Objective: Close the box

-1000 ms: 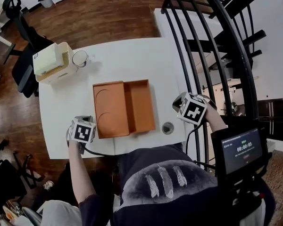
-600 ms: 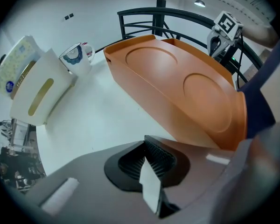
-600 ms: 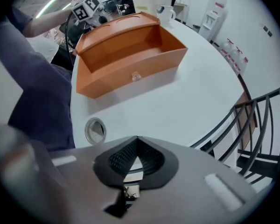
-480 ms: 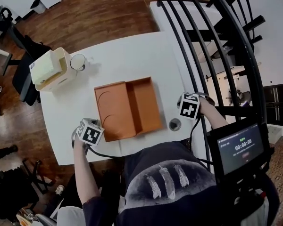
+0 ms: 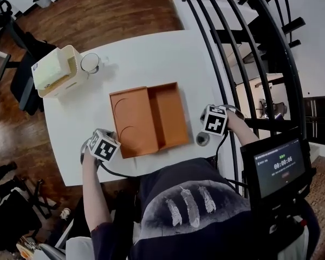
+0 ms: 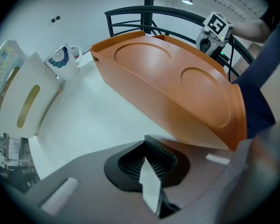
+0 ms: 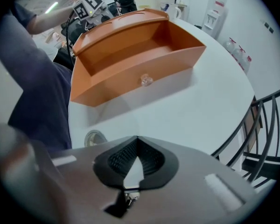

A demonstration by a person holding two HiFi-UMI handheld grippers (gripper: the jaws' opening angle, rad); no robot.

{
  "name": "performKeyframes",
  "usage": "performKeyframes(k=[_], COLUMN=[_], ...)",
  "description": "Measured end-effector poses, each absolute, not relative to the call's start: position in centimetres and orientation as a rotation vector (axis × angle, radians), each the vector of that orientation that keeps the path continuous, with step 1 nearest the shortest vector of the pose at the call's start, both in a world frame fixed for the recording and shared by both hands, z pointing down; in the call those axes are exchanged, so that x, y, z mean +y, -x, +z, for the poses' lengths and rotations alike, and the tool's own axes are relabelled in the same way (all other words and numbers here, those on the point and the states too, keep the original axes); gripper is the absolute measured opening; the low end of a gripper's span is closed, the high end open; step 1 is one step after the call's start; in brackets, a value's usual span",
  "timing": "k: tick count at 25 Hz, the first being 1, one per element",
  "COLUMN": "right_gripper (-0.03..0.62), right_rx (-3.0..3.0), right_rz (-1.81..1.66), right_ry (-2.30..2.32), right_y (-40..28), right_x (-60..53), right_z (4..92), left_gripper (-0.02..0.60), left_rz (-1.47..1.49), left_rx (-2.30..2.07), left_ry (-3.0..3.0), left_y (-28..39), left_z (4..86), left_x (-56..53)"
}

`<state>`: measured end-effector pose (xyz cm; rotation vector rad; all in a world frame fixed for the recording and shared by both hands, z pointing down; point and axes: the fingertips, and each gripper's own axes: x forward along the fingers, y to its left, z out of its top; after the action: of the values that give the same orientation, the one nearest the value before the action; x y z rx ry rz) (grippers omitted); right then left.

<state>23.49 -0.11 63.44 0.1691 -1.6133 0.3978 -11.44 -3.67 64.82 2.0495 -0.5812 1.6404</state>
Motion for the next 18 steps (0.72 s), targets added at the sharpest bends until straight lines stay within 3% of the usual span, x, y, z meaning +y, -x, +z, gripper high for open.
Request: performKeyframes(k=[18], right_gripper=[0.005], right_rx=[-1.701], right_rz=[0.302], right_ry=[-0.082], right_y=[-16.8], right_x=[-1.4], right_z=[62.1], left_gripper=[0.017], left_rz=[1.754], left_rx=[-0.578], left_ry=[-1.955], left_y=[10.7], left_z=[64.6], left_x=[-4.0])
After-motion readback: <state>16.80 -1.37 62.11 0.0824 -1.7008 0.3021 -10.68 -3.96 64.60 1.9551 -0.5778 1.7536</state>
